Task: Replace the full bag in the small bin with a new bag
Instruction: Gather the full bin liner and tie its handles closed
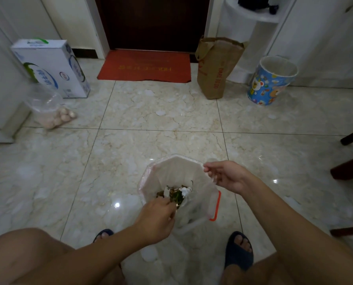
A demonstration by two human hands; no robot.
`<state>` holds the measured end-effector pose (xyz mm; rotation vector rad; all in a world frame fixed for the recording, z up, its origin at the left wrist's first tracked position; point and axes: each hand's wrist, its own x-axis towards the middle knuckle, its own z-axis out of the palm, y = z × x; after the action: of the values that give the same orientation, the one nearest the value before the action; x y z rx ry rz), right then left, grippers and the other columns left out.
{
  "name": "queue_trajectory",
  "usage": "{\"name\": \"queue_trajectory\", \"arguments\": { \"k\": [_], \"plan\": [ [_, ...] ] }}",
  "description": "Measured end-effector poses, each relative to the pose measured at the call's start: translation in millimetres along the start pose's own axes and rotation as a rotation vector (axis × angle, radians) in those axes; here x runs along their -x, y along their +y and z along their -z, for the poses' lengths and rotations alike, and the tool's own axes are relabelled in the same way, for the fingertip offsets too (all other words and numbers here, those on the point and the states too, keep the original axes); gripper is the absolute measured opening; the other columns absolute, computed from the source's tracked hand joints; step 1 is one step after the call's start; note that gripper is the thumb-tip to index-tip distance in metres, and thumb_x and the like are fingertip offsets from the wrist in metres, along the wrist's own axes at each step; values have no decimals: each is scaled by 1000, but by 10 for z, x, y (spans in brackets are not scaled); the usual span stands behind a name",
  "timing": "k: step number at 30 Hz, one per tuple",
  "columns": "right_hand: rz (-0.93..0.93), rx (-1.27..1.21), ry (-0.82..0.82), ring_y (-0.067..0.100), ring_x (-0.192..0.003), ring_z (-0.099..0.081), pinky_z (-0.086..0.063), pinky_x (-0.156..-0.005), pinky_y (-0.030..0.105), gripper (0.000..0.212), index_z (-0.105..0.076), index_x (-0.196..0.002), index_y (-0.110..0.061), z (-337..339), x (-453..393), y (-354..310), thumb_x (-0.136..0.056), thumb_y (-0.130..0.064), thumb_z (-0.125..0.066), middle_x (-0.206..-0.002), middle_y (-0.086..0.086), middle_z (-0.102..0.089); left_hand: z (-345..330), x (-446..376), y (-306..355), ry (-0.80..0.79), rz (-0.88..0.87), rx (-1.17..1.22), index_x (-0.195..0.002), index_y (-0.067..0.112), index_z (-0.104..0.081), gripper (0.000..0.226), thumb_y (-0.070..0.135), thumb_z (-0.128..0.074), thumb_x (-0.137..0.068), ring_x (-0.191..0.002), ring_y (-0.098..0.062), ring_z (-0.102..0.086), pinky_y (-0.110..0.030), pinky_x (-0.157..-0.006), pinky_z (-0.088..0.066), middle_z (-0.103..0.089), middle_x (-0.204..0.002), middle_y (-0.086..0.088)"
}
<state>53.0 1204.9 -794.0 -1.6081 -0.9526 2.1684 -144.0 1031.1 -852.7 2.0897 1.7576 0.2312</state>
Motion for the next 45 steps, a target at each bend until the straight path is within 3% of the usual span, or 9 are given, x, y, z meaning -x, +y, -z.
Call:
{"name": "queue_trajectory", "arguments": {
  "k": [3, 6, 10, 13, 20, 28, 33, 39, 45],
  "plan": [
    [4, -134, -87, 17, -88, -65, -52, -80, 38, 17, -65, -103, -10, -95, 84, -7, -87, -16, -67, -100, 5, -71, 82, 87, 29, 210, 415, 343, -95, 27, -59, 15, 38, -61, -85, -93, -7, -50, -21, -77, -44, -55, -100, 9],
    [24, -205, -153, 28, -108, -65, -51, -92, 54, 38, -56, -120, -15, -182, 110, 20, -84, -16, -69, -120, 11, -69, 188, 57, -28, 399, 974, 627, -126, 15, -49, 37, 25, -59, -92, -110, -22, -51, -31, -87, -44, -49, -128, -6],
    [27, -181, -199, 34, -111, -66, -50, -94, 58, 42, -50, -123, -14, -264, 149, 73, -85, -13, -68, -124, 18, -66, 234, -10, -151, 210, 1503, 1472, -133, -1, -36, 39, 5, -44, -95, -123, -43, -44, -51, -94, -41, -44, -130, -17],
    [24, -219, -206, 34, -109, -66, -53, -93, 52, 35, -52, -119, -8, -291, 163, 74, -87, -12, -66, -124, 21, -65, 150, 69, -65, -5, 1481, 1739, -143, -6, -30, 56, 4, -46, -91, -120, -44, -51, -54, -93, -47, -46, -139, -28],
    [-5, -171, -134, 28, -89, -68, -58, -69, 36, 35, -52, -118, -6, -328, 177, 79, -86, -10, -65, -114, 21, -69, -56, 147, 25, -165, 1368, 1691, -113, -15, -54, 24, -14, -46, -90, -56, -34, -72, -37, -45, -59, -71, -76, -29],
    [7, 24, -57, 27, -90, -66, -57, -77, 37, 21, -63, -106, 0, -348, 212, 142, -89, -12, -65, -107, 19, -70, -65, 274, -28, -216, 1409, 1487, -91, -9, -65, 10, -6, -57, -85, -53, -26, -71, -26, -41, -53, -71, -69, -20],
    [-19, 40, -21, 23, -82, -65, -55, -72, 34, 22, -61, -108, -1, -363, 199, 150, -89, -13, -64, -99, 17, -71, -24, 309, 9, -195, 1432, 1523, -99, -8, -63, 22, 10, -61, -86, -74, -29, -71, -28, -49, -54, -72, -95, -23],
    [-3, 30, 10, 21, -79, -67, -54, -67, 32, 23, -61, -110, -4, -361, 201, 141, -89, -12, -63, -92, 12, -73, -74, 186, 38, -133, 1418, 1542, -97, -8, -62, 9, -6, -57, -90, -42, -21, -67, -22, -32, -48, -71, -60, -18],
    [-2, 36, 28, 21, -78, -68, -54, -68, 32, 22, -63, -109, -3, -373, 194, 143, -88, -11, -63, -89, 12, -75, -80, 227, -12, -108, 1444, 1481, -95, -8, -62, 10, -9, -57, -86, -45, -20, -68, -18, -32, -45, -71, -65, -18]
  ]
}}
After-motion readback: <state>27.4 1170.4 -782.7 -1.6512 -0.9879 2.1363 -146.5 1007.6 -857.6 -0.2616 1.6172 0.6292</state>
